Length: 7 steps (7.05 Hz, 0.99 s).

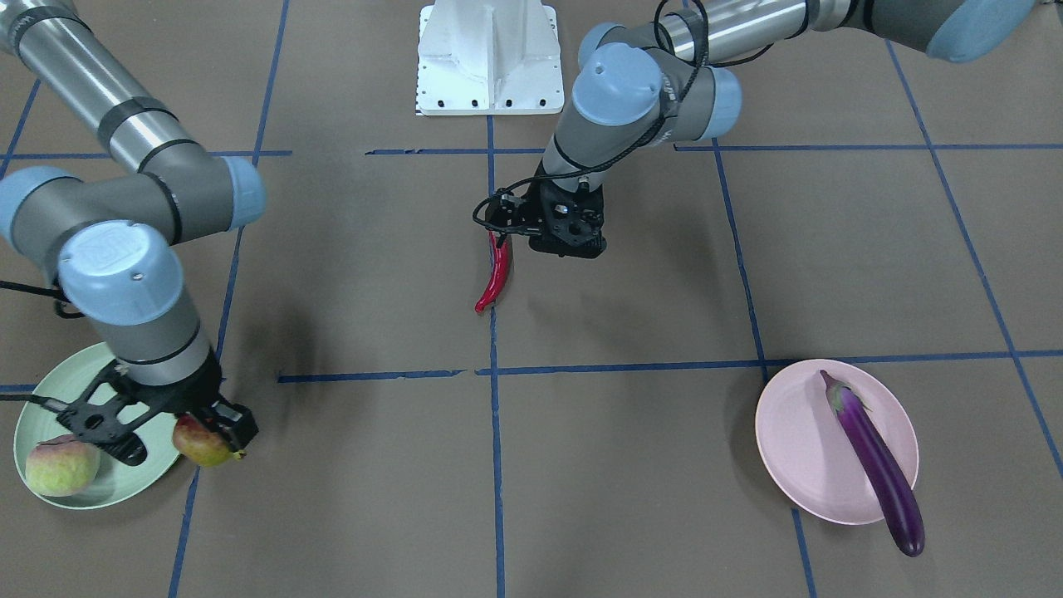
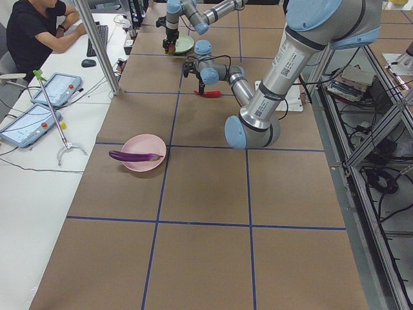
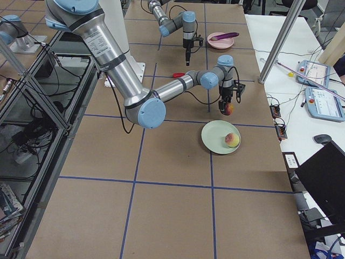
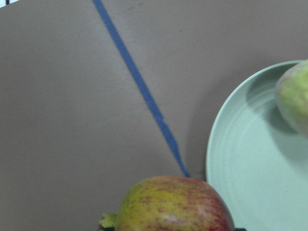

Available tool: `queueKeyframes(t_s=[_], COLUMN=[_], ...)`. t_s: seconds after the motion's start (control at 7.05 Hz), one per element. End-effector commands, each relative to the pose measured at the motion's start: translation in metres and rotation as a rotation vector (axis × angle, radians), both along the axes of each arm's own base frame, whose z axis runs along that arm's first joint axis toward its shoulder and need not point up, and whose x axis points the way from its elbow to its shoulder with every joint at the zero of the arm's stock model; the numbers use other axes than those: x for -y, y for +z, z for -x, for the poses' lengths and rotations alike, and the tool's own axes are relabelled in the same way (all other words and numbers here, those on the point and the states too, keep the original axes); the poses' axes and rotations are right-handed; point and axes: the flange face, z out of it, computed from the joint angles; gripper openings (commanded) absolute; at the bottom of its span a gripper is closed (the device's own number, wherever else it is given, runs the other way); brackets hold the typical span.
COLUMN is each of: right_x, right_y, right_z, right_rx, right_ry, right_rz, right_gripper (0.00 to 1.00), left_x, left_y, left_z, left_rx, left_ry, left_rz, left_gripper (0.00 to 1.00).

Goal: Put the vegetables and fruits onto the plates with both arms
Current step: 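Carry the pomegranate to the green plate while the left gripper grasps the chili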

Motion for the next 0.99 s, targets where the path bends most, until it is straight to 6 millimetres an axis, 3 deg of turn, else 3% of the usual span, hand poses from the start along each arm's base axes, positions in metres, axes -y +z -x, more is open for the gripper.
queueKeyframes(t_s=[0.0, 0.28, 0.43, 0.57, 0.71, 0.85], right_x=[-0.002, -0.017, -0.024, -0.035, -0.041, -0.042], right_y=[0.056, 0.073, 0.075, 0.081, 0.077, 0.075], right_z=[-0.046, -0.059, -0.062, -0.067, -0.071, -0.069], right_rx=[-0.046, -0.058, -0.046, -0.041, -0.032, -0.031], right_ry=[-0.065, -0.094, -0.1, -0.105, -0.106, -0.107], right_rz=[0.0, -0.006, -0.002, 0.002, -0.007, -0.011], right_gripper=[0.0, 0.0, 0.02, 0.69, 1.0, 1.0], left_x=[-0.001, -0.017, -0.019, -0.021, -0.022, -0.022], left_y=[-0.007, 0.009, 0.011, 0.015, 0.012, 0.013], left_z=[-0.046, -0.072, -0.074, -0.075, -0.076, -0.075], left_rx=[0.066, 0.127, 0.145, 0.15, 0.151, 0.156], left_ry=[-0.012, -0.004, -0.002, 0.002, 0.004, 0.006], left_rz=[-0.023, -0.07, -0.064, -0.062, -0.061, -0.06], left_gripper=[0.96, 0.93, 0.88, 0.72, 0.19, 0.0])
